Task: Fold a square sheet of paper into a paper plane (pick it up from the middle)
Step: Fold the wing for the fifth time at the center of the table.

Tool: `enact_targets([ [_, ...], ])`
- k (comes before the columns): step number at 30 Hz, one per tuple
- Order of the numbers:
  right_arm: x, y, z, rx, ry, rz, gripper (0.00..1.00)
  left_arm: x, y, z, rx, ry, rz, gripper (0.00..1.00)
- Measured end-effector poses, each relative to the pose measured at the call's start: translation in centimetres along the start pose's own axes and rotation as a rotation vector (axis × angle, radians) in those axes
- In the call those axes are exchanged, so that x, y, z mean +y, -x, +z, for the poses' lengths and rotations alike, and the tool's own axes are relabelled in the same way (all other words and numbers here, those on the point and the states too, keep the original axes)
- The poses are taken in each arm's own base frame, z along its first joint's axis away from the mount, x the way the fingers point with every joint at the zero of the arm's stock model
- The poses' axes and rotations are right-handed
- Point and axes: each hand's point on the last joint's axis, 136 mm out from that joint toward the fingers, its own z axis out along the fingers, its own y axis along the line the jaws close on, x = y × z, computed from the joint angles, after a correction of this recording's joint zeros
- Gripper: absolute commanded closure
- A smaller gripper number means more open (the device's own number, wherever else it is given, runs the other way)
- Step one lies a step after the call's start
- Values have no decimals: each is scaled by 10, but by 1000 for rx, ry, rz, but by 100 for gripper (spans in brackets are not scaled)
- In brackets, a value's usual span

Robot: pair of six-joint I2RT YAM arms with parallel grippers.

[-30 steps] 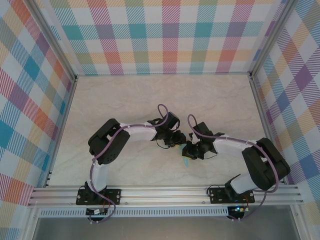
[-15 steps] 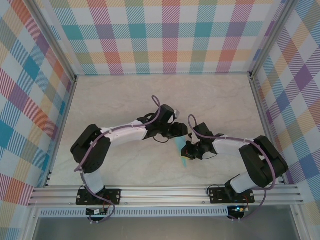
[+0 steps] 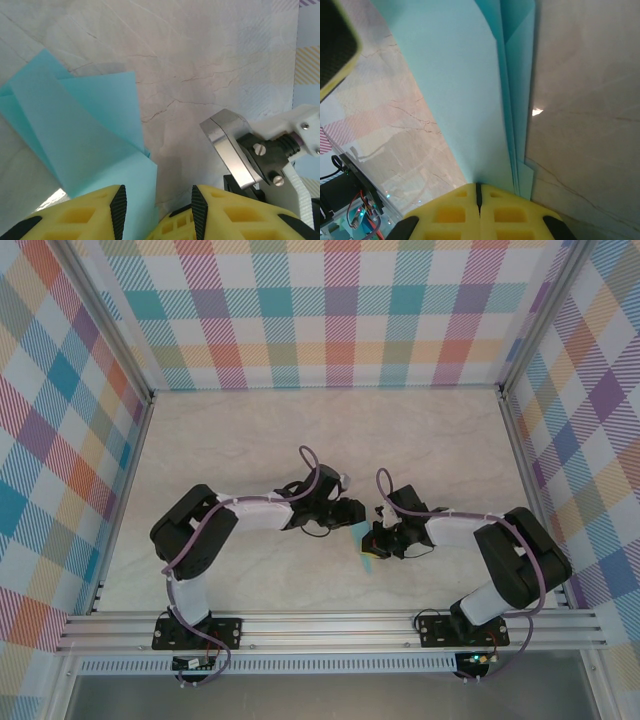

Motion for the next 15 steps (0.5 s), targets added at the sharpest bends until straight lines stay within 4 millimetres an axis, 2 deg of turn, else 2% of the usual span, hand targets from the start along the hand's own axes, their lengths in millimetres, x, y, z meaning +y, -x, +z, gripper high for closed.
enact_targets([
  [7, 1, -1, 1, 12, 12, -12, 96, 17, -2, 16, 19, 25, 4, 59],
  [15, 2, -2, 2, 31, 31, -18, 97, 19, 10, 18, 22, 4, 20, 59],
])
